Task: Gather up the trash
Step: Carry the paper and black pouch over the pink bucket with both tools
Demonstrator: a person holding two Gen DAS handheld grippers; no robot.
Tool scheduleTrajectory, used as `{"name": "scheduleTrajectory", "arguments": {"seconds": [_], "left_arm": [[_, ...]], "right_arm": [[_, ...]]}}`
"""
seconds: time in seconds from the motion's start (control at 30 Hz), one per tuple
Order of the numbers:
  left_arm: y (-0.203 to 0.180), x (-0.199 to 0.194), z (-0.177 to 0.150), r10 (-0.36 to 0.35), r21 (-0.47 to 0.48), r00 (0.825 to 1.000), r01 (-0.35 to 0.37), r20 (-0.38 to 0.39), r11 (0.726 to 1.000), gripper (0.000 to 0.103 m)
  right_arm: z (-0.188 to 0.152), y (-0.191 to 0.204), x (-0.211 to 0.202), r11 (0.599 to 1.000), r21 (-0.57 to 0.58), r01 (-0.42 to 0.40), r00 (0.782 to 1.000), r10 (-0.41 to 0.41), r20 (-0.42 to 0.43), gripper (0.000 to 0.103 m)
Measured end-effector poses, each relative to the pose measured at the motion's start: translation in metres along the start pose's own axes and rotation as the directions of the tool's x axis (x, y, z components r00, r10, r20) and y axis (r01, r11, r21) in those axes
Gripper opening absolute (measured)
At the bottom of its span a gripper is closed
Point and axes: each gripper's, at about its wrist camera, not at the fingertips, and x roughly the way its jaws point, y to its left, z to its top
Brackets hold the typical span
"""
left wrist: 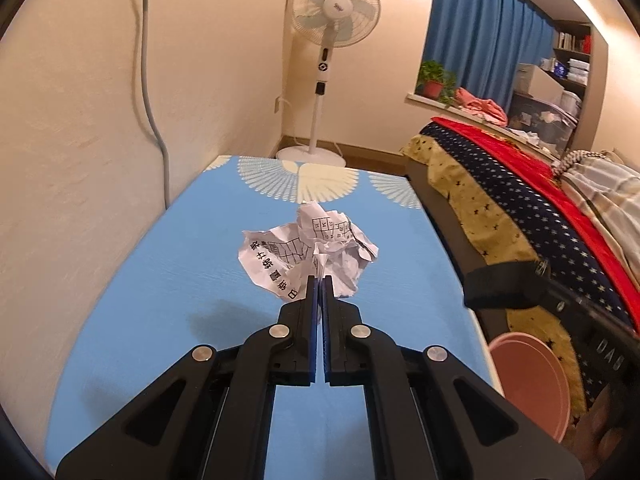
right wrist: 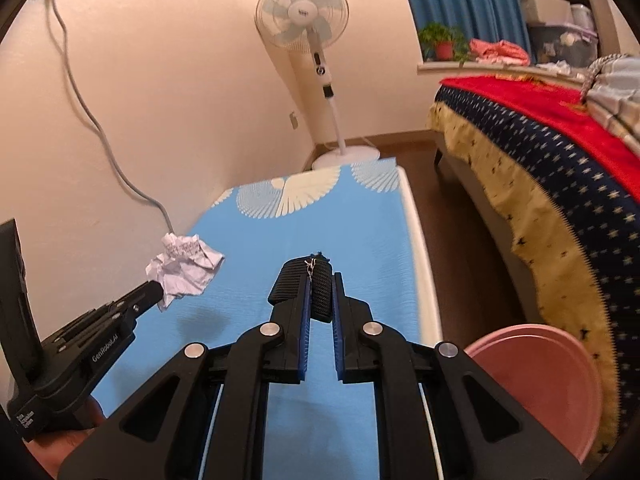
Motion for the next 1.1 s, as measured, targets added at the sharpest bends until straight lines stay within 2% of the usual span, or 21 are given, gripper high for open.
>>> {"name": "scheduleTrajectory", "arguments": {"seconds": [0.27, 0.6, 1.1], "left_arm": [[-0.025, -0.039, -0.011, -0.024, 0.054, 0.999, 0.023, 0.026, 0.998, 0.002], [-0.054, -0.067, -0.029, -0.074, 0.099, 0.997, 0.071, 0.028, 0.993, 0.002], [-0.092, -0.071, -0.044, -0.152, 0.142, 0.988, 0.148, 0.016, 0.979, 0.002]], "right_arm": [[0.002, -0.025, -0.064, 0.999, -0.016, 0.049, 0.996, -0.048, 0.072, 0.010], [-0.004, -0.051, -0.119, 0.993, -0.016, 0.114, 0.986, -0.111, 0.122, 0.010], [-0.012, -0.089, -0.155, 0.974, 0.021, 0.224, 0.967, -0.225, 0.118, 0.010]]}}
